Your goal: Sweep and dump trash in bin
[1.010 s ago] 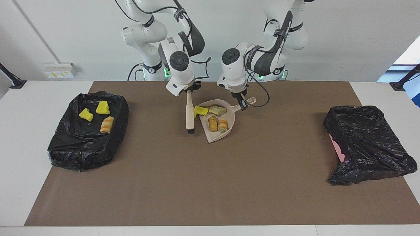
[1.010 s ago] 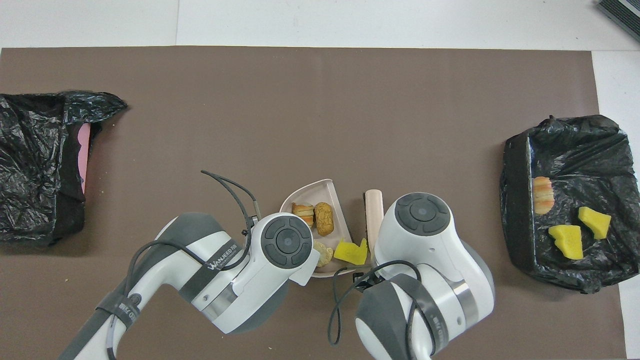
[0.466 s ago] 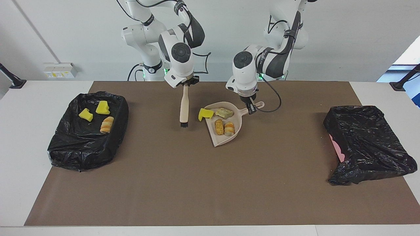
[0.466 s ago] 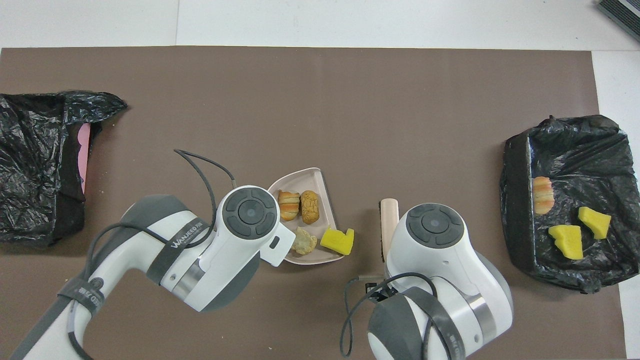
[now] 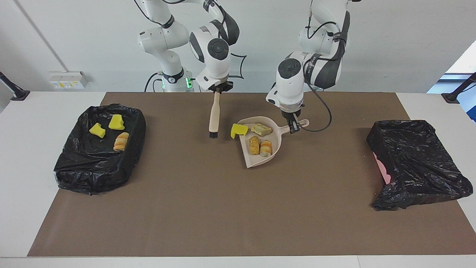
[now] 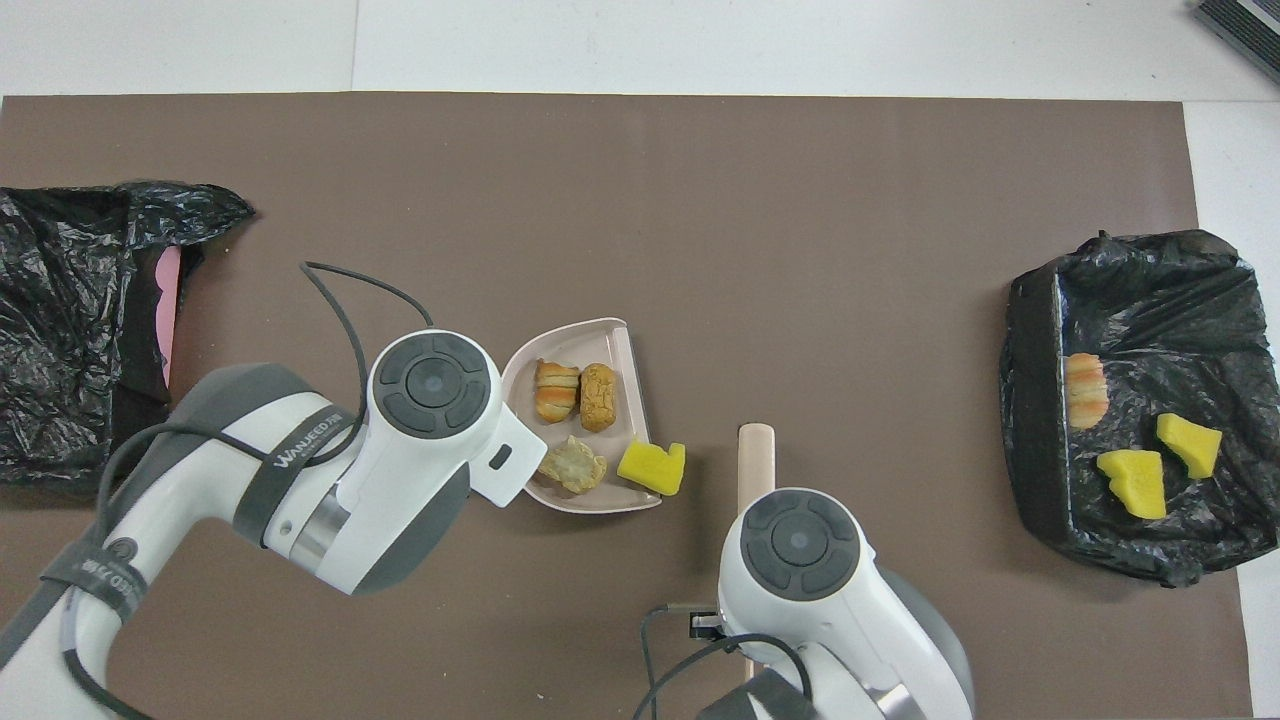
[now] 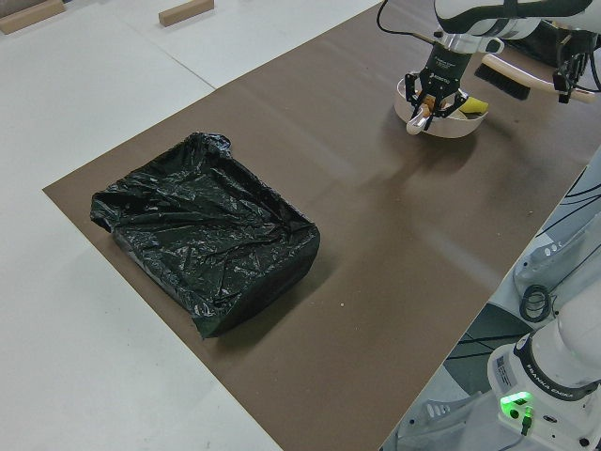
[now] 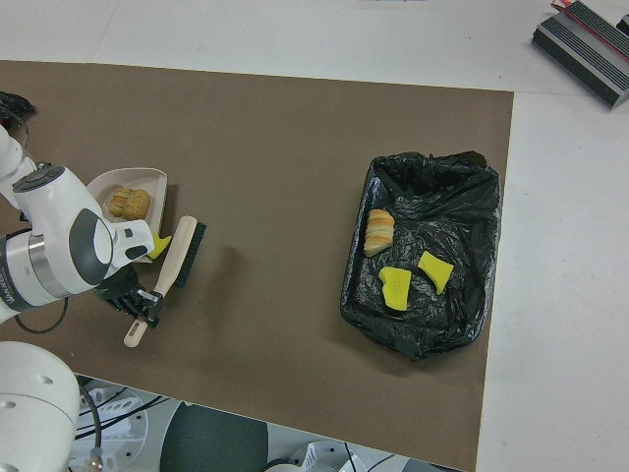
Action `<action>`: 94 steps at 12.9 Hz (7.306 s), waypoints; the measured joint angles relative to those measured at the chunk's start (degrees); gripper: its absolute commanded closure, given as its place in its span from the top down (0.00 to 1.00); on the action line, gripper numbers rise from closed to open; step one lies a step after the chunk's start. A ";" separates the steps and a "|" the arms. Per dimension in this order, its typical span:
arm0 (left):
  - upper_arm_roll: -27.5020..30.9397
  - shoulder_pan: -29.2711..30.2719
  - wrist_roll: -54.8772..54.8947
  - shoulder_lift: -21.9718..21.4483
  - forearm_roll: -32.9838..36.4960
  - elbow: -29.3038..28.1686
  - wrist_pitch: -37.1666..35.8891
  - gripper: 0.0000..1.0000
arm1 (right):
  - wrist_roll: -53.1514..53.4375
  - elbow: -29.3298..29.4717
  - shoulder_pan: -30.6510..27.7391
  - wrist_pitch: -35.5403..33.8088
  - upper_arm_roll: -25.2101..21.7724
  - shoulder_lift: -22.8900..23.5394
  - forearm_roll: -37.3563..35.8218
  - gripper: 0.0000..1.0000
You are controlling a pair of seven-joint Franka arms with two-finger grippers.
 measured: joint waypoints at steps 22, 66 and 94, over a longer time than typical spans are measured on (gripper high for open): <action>2.20 52.61 61.00 -6.43 -18.79 5.56 1.61 0.00 | 4.59 -7.43 11.28 16.27 0.14 5.16 2.85 0.00; 2.31 21.36 -22.02 0.24 0.85 9.88 -11.16 0.00 | -31.97 40.10 -20.69 -12.45 -21.74 3.66 -10.62 1.00; 1.29 -12.55 -82.87 35.39 -12.85 48.06 -8.79 0.00 | -37.00 39.28 -22.18 -14.17 -18.75 2.53 -12.53 1.00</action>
